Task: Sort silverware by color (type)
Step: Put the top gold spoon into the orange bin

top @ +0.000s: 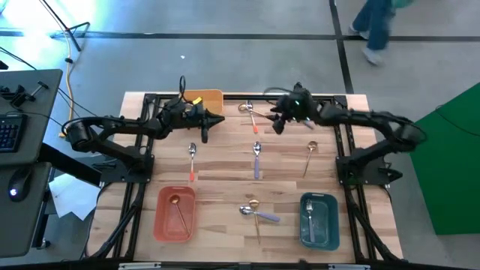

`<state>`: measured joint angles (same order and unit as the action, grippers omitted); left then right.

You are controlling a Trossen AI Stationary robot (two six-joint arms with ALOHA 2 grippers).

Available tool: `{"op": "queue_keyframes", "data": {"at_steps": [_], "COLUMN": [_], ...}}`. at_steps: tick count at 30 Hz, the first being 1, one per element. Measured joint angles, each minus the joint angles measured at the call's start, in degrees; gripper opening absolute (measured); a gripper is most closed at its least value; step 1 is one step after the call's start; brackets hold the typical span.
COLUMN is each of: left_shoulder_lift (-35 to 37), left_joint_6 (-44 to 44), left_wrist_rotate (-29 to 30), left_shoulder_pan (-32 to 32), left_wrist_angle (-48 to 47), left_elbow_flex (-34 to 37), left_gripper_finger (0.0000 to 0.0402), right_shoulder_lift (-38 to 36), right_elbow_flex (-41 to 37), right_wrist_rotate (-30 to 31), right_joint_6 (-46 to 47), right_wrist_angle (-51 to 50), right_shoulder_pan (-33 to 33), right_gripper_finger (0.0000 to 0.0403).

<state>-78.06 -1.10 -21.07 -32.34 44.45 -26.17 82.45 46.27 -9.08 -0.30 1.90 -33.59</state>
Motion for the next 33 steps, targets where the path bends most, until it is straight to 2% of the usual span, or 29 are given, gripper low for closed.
{"op": "queue_keyframes", "data": {"at_steps": [7, 12, 18, 22, 27, 33], "left_shoulder_lift": [0.0, 0.0, 0.0, 0.0, 0.0, 0.0], "left_joint_6": [-2.3, -3.1, -3.7, -4.0, -2.9, -2.0], "left_wrist_rotate": [0.7, 6.6, 6.4, 6.4, 6.4, 6.4], "left_shoulder_pan": [0.0, 0.0, 0.0, 0.0, 0.0, 0.0], "left_wrist_angle": [0.0, -0.1, -0.3, -0.3, -0.2, 0.3], "left_elbow_flex": [1.1, 2.3, 3.0, 3.0, 3.0, 3.0], "left_gripper_finger": [0.0007, 0.0007, 0.0008, 0.0008, 0.0008, 0.0008], "right_shoulder_lift": [17.7, 28.0, 34.8, 36.4, 37.1, 37.2], "right_elbow_flex": [13.9, 23.4, 30.0, 30.8, 31.0, 31.0], "right_wrist_rotate": [-1.5, -1.1, 2.2, 2.6, 2.8, 4.4], "right_joint_6": [-6.1, -9.1, -10.3, -10.4, -10.3, -9.7], "right_wrist_angle": [-6.4, -13.9, -19.9, -21.0, -21.6, -22.0], "right_shoulder_pan": [-4.3, -4.5, -4.7, -4.7, -4.7, -4.6], "right_gripper_finger": [0.0165, 0.0165, 0.0165, 0.0162, 0.0122, 0.0034]}}
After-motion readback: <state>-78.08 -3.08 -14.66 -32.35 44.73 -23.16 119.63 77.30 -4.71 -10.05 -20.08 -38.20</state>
